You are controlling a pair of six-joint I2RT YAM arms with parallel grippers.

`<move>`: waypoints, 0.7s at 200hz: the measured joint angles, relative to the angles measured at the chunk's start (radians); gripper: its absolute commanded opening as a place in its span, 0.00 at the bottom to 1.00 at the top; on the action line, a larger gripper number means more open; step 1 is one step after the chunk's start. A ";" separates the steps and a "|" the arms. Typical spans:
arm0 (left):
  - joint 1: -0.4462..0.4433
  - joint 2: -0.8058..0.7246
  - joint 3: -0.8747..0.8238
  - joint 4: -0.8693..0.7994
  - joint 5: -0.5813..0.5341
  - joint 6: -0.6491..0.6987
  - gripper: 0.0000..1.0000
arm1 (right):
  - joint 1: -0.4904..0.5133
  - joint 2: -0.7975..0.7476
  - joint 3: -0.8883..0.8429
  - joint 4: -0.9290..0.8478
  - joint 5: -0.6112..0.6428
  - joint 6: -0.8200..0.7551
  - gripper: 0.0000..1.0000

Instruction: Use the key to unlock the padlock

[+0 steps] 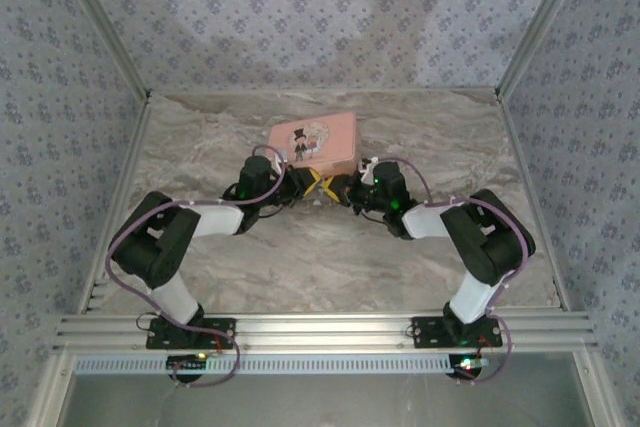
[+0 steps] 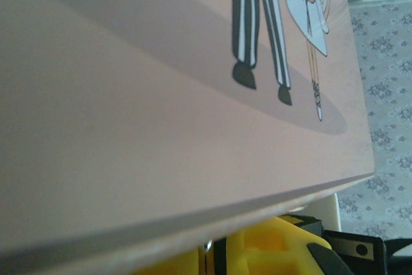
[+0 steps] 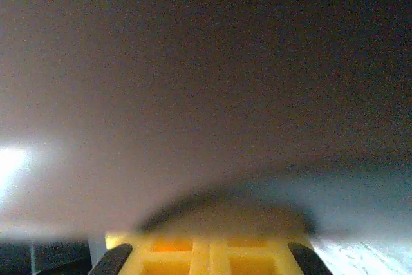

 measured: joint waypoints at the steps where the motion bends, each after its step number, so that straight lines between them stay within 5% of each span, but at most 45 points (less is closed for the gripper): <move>1: -0.001 0.002 0.001 -0.001 -0.001 0.000 0.00 | 0.000 0.000 0.000 -0.001 0.001 0.000 0.00; 140: -0.017 0.025 0.007 0.007 -0.045 -0.004 0.00 | -0.001 0.017 0.011 -0.018 0.025 0.025 0.00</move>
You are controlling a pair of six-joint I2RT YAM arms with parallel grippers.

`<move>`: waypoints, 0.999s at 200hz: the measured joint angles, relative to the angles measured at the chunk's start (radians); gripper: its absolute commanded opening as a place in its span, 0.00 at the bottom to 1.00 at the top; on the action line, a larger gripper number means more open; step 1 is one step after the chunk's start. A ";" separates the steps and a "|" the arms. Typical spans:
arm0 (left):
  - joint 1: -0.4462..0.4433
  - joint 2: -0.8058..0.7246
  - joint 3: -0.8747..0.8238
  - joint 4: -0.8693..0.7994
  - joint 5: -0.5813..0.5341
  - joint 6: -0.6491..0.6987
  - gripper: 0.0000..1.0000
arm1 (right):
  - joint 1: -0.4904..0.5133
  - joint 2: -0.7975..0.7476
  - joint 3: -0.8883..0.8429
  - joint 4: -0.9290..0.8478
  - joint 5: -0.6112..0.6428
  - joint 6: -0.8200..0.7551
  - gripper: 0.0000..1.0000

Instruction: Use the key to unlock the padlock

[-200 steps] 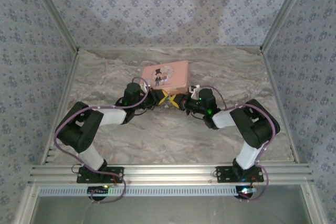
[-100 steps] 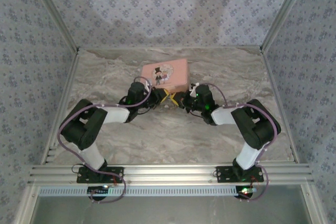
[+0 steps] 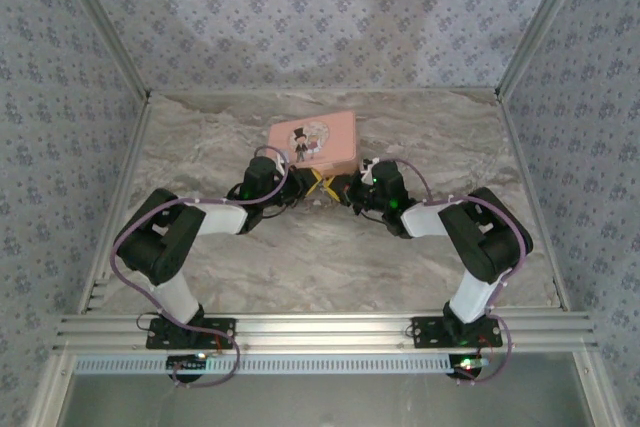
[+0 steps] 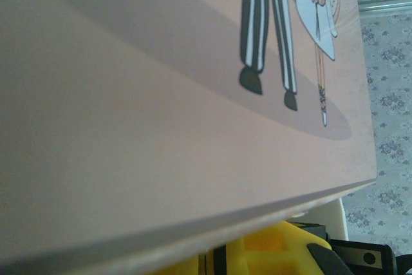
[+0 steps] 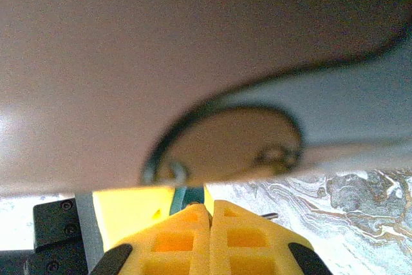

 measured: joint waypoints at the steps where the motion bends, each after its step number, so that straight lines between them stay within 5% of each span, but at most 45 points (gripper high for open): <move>1: 0.000 0.000 0.000 0.000 0.000 0.000 0.00 | 0.000 0.000 0.000 -0.001 0.000 0.000 0.00; 77: -0.002 0.005 0.004 0.000 -0.018 -0.007 0.00 | 0.000 0.000 0.029 -0.053 0.006 -0.001 0.00; 146: -0.023 -0.013 0.006 -0.102 0.027 0.058 0.00 | -0.001 -0.046 -0.064 -0.047 -0.008 -0.035 0.27; 200: -0.027 -0.023 0.009 -0.124 0.113 0.085 0.00 | -0.056 -0.221 -0.206 -0.147 -0.034 -0.139 0.34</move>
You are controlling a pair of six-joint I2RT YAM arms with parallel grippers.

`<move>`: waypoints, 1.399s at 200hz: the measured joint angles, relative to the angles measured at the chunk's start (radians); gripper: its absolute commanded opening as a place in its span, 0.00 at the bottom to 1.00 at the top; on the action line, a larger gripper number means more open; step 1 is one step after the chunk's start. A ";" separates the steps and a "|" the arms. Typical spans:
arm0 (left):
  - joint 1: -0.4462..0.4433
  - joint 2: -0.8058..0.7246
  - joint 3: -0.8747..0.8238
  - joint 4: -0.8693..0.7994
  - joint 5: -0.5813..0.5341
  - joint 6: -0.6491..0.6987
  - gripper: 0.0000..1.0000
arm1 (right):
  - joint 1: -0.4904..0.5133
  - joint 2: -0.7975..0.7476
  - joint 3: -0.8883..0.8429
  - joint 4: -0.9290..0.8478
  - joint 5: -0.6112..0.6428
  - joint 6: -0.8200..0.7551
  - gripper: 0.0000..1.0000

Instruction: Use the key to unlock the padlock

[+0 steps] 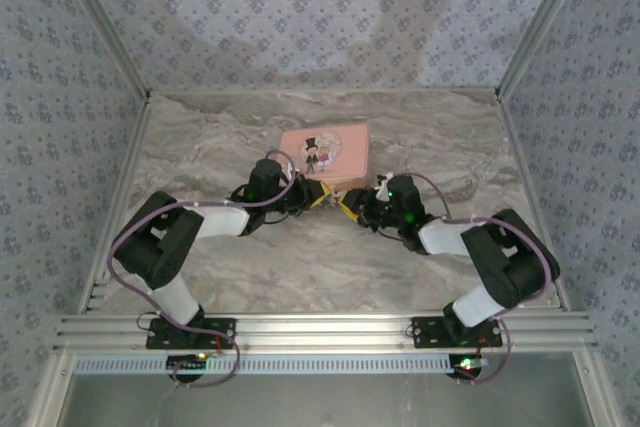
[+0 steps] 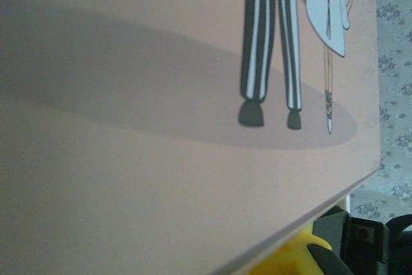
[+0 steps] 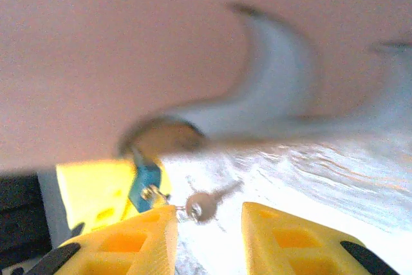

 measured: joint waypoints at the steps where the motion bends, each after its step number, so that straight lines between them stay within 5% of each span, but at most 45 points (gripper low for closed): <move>1: 0.000 0.000 0.000 -0.001 0.001 0.000 0.00 | -0.001 -0.003 -0.002 -0.003 0.000 -0.003 0.34; 47: 0.000 0.000 0.018 -0.024 0.013 0.010 0.00 | -0.018 -0.266 -0.020 -0.360 0.014 -0.225 0.39; 99: 0.000 0.000 0.027 -0.041 0.017 0.013 0.00 | 0.069 -0.497 0.113 -0.798 0.212 -0.537 0.46; 158: -0.003 -0.008 0.059 -0.113 0.025 0.017 0.00 | 0.227 -0.337 0.339 -0.945 0.402 -0.802 0.51; 280: -0.003 -0.019 0.110 -0.213 0.051 0.017 0.01 | 0.269 -0.015 0.550 -0.975 0.510 -1.035 0.48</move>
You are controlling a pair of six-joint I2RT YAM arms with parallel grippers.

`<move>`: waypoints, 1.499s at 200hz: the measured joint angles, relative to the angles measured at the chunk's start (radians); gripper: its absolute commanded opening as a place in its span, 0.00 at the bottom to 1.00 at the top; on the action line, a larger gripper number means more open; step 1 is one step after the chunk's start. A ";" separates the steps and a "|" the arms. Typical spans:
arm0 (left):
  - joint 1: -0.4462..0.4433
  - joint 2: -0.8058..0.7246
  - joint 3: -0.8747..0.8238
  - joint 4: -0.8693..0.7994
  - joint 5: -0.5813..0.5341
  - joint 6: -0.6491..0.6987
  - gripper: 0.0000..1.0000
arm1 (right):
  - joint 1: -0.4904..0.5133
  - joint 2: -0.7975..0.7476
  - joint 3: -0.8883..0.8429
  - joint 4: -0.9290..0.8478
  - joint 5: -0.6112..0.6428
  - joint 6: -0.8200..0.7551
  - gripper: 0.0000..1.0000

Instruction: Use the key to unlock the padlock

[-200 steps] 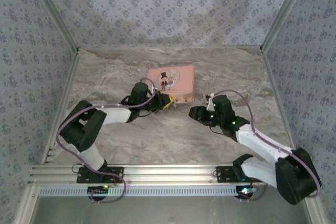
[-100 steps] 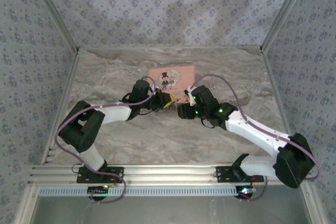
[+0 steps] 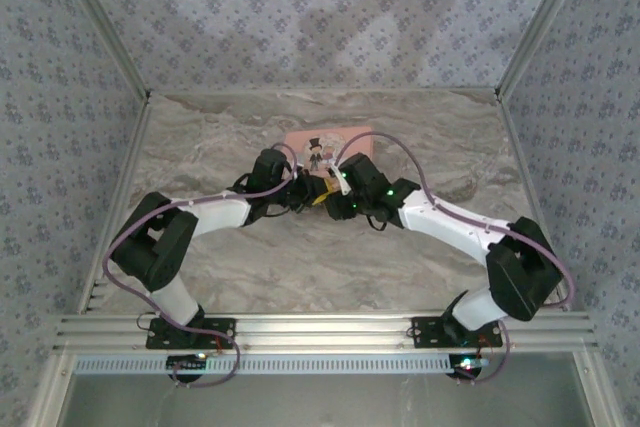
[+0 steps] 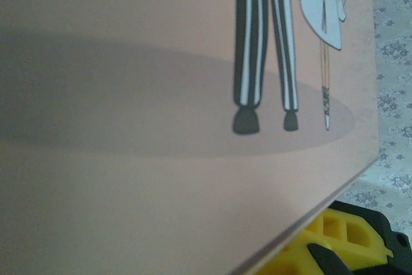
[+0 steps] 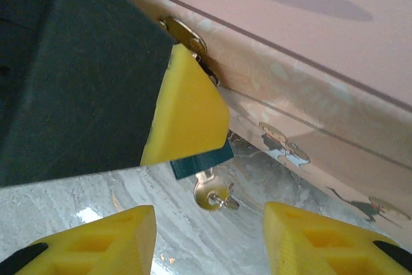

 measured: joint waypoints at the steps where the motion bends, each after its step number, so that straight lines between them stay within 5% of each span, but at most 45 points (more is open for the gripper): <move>1: 0.000 0.000 0.001 -0.001 0.000 0.000 0.01 | 0.000 0.001 0.001 0.000 0.001 0.000 0.48; 76: 0.000 0.000 0.005 -0.008 0.012 0.000 0.01 | 0.022 0.070 0.051 -0.002 0.060 -0.052 0.39; 112: 0.001 0.000 0.006 -0.008 0.015 0.000 0.01 | 0.030 0.088 0.075 -0.020 0.074 -0.077 0.23; 141: 0.001 0.000 0.006 -0.008 0.014 0.000 0.01 | 0.032 0.091 0.087 -0.039 0.077 -0.089 0.23; 174: 0.003 0.000 0.006 -0.015 0.011 0.003 0.01 | 0.032 0.096 0.093 -0.047 0.070 -0.105 0.00; 202: 0.003 -0.001 0.006 -0.020 0.011 0.008 0.01 | 0.024 0.097 0.093 -0.047 0.043 -0.119 0.00; 226: 0.005 -0.006 0.006 -0.031 0.010 0.010 0.09 | 0.015 0.097 0.093 -0.044 0.011 -0.123 0.00; 260: 0.006 -0.013 0.004 -0.077 0.007 0.037 0.40 | 0.008 0.096 0.054 0.016 -0.039 -0.115 0.00; 300: 0.001 -0.037 -0.041 -0.135 0.002 0.049 0.42 | -0.005 0.103 -0.063 0.101 -0.119 -0.075 0.00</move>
